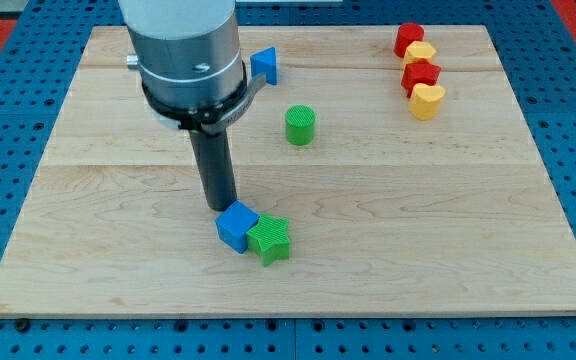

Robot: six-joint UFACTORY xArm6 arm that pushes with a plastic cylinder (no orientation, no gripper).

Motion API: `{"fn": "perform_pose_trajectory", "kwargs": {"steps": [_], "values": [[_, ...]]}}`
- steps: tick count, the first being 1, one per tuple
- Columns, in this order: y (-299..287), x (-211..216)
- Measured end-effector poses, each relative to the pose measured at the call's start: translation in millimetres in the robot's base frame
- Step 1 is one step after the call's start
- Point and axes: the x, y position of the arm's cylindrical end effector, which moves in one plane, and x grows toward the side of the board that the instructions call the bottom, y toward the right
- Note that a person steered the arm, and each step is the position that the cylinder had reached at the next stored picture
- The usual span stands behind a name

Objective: Push the green circle above blue cube

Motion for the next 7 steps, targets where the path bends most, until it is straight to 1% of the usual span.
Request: {"fn": "perform_pose_trajectory", "kwargs": {"steps": [1, 2, 3, 4, 5, 6, 7], "values": [[39.0, -30.5], [118.6, -39.6], [144.6, -68.1], [138.0, -105.1], [117.7, -117.7], [74.1, -117.7], [53.4, -113.2]]}}
